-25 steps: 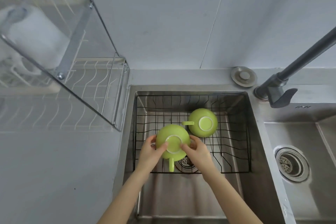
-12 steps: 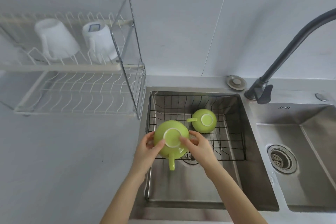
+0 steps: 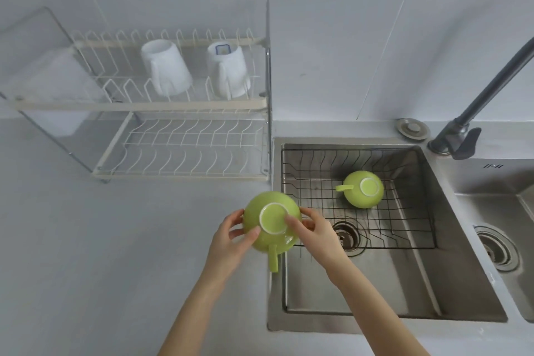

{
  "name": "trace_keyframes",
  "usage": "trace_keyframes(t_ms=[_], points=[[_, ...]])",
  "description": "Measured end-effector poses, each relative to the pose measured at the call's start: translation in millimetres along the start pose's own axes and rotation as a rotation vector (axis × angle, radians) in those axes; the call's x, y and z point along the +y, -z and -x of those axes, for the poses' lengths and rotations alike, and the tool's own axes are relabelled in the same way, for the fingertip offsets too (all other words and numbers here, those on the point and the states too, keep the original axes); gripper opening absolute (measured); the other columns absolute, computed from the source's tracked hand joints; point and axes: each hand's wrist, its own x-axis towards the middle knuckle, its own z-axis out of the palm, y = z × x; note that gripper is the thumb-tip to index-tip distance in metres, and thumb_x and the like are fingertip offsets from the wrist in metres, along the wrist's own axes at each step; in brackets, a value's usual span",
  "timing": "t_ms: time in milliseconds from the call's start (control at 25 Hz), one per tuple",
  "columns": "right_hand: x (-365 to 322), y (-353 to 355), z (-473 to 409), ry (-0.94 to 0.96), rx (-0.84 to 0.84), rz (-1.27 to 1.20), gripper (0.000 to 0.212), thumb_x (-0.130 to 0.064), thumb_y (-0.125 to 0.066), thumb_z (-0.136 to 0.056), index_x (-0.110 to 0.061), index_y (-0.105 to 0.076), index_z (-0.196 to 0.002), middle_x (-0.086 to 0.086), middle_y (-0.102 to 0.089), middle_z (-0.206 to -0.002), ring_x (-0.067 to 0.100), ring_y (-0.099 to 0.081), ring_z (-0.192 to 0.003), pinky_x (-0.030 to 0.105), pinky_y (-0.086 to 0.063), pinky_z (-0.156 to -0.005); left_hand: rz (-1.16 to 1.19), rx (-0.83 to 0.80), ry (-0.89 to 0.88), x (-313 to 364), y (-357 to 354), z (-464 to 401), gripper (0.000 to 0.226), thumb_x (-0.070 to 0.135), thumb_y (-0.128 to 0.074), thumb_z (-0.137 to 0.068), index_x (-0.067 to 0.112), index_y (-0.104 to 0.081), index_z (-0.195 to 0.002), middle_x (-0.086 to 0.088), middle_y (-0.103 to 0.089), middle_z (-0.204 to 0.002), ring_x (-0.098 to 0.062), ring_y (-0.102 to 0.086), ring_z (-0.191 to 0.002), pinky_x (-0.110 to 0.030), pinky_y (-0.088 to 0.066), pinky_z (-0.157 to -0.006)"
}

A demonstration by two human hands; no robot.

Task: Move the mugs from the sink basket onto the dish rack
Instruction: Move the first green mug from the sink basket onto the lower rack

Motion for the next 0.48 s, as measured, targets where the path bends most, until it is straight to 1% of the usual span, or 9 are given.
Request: trace_keyframes(t_ms=[80, 200, 280, 320, 360, 400, 440, 480], points=[[-5, -20, -1, 0.017, 0.001, 0.013, 0.05, -0.038, -0.059, -0.082, -0.018, -0.046, -0.127, 0.004, -0.064, -0.11, 0.019, -0.059, -0.101, 0.032, -0.045, -0.092, -0.016, -0.009, -0.002, -1, 21, -3, 0.05, 0.017, -0.066, -0.078, 0.019, -0.046, -0.123, -0.004, -0.055, -0.119, -0.024, -0.058, -0.106, -0.048, -0.048, -0.095], [-14, -47, -5, 0.044, 0.015, 0.031, 0.05, -0.038, -0.058, -0.083, -0.016, -0.047, -0.127, 0.007, -0.065, -0.112, 0.021, -0.06, -0.102, 0.034, -0.045, -0.093, -0.036, -0.036, -0.02, 0, 48, -10, 0.057, 0.02, -0.066, -0.078, 0.03, -0.04, -0.128, -0.003, -0.052, -0.117, -0.024, -0.057, -0.106, -0.047, -0.048, -0.095], [-23, -63, -10, 0.054, 0.035, 0.021, 0.052, -0.039, -0.058, -0.083, -0.017, -0.046, -0.128, 0.006, -0.065, -0.111, 0.018, -0.06, -0.099, 0.029, -0.045, -0.089, -0.054, -0.061, -0.052, 3, 65, -19, 0.053, 0.02, -0.065, -0.079, 0.033, -0.043, -0.126, -0.006, -0.051, -0.122, -0.024, -0.057, -0.106, -0.045, -0.048, -0.095], [-27, -70, -12, 0.059, 0.045, 0.017, 0.052, -0.039, -0.058, -0.083, -0.017, -0.046, -0.128, 0.003, -0.065, -0.108, 0.015, -0.06, -0.094, 0.024, -0.044, -0.083, -0.071, -0.07, -0.067, 4, 73, -23, 0.053, 0.019, -0.065, -0.079, 0.031, -0.043, -0.126, -0.007, -0.05, -0.124, -0.024, -0.057, -0.107, -0.042, -0.049, -0.095], [-31, -77, -15, 0.067, 0.054, 0.019, 0.05, -0.039, -0.058, -0.083, -0.017, -0.047, -0.126, 0.0, -0.064, -0.102, 0.009, -0.06, -0.086, 0.02, -0.043, -0.074, -0.102, -0.08, -0.086, 6, 80, -29, 0.056, 0.019, -0.065, -0.079, 0.029, -0.042, -0.128, -0.007, -0.048, -0.127, -0.023, -0.056, -0.107, -0.035, -0.05, -0.091], [-36, -83, -17, 0.077, 0.063, 0.026, 0.048, -0.04, -0.058, -0.083, -0.018, -0.048, -0.125, -0.004, -0.063, -0.096, 0.002, -0.058, -0.078, 0.015, -0.041, -0.066, -0.142, -0.095, -0.103, 8, 86, -34, 0.06, 0.018, -0.066, -0.078, 0.028, -0.039, -0.131, -0.006, -0.047, -0.128, -0.021, -0.055, -0.107, -0.023, -0.05, -0.084], [-40, -88, -22, 0.083, 0.075, 0.026, 0.047, -0.04, -0.058, -0.083, -0.02, -0.049, -0.124, -0.007, -0.062, -0.092, -0.003, -0.056, -0.074, 0.012, -0.039, -0.062, -0.178, -0.112, -0.118, 10, 91, -41, 0.064, 0.016, -0.067, -0.077, 0.026, -0.037, -0.132, -0.005, -0.045, -0.128, -0.019, -0.053, -0.106, -0.014, -0.049, -0.074], [-44, -93, -26, 0.084, 0.086, 0.022, 0.047, -0.041, -0.058, -0.082, -0.021, -0.049, -0.124, -0.006, -0.061, -0.092, -0.003, -0.056, -0.075, 0.013, -0.039, -0.062, -0.202, -0.123, -0.127, 12, 95, -47, 0.067, 0.014, -0.068, -0.076, 0.025, -0.035, -0.133, -0.006, -0.043, -0.128, -0.018, -0.052, -0.104, -0.008, -0.048, -0.065]])
